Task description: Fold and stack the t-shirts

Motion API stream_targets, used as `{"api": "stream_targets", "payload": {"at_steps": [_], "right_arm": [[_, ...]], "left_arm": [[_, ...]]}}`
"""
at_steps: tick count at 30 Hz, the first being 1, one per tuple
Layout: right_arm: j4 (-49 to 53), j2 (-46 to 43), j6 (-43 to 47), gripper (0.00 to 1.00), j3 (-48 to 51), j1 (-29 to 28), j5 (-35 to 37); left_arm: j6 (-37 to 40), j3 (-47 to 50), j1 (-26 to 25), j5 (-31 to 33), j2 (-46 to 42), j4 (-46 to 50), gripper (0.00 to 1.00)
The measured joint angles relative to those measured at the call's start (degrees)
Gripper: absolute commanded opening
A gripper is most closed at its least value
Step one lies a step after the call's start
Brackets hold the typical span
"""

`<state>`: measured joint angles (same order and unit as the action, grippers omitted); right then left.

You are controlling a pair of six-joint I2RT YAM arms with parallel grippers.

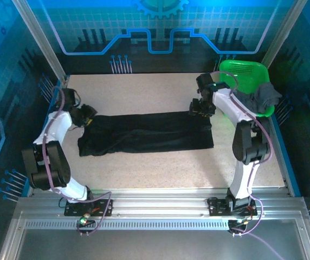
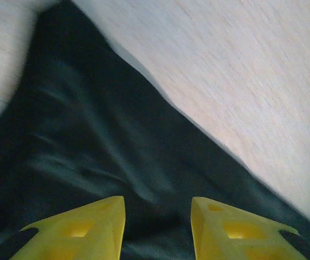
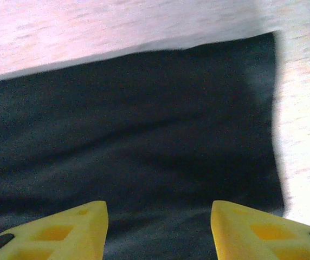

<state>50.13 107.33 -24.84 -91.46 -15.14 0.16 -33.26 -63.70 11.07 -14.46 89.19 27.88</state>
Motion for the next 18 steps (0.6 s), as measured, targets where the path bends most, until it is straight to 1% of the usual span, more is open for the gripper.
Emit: {"api": "stream_targets", "payload": {"at_steps": [2,4,7,9,12,15,16,18], "right_arm": [[-2.2,-3.0,1.2,0.62,2.6,-1.8,-6.1],[-4.4,-4.8,2.5,0.65,4.7,-4.4,-11.7],[-6.8,-6.8,3.4,0.68,7.1,-8.6,-17.6],[-8.3,-8.5,3.2,0.68,8.5,-10.3,-20.4],[-9.6,-10.8,2.3,0.68,9.7,-10.8,-22.6],[-10.4,-12.2,1.6,0.68,10.1,-10.7,-23.2],[-10.5,-12.3,1.5,0.68,10.1,-10.7,-23.2],[-10.8,-12.4,1.4,0.68,10.1,-10.7,-23.3]], "left_arm": [[1.9,1.3,-3.0,-3.4,1.4,-1.6,0.35],[4.2,2.2,-4.8,-6.1,4.3,-2.4,0.38],[7.5,2.5,-5.3,-8.0,8.2,-2.9,0.44],[9.7,2.6,-5.4,-8.3,9.6,-3.0,0.46],[12.7,2.6,-6.2,-8.4,10.8,-3.5,0.47],[14.4,2.8,-7.0,-8.9,11.7,-4.3,0.47],[14.8,3.1,-7.3,-9.0,11.9,-4.5,0.46],[15.2,4.4,-7.8,-9.3,12.0,-5.3,0.41]]}}
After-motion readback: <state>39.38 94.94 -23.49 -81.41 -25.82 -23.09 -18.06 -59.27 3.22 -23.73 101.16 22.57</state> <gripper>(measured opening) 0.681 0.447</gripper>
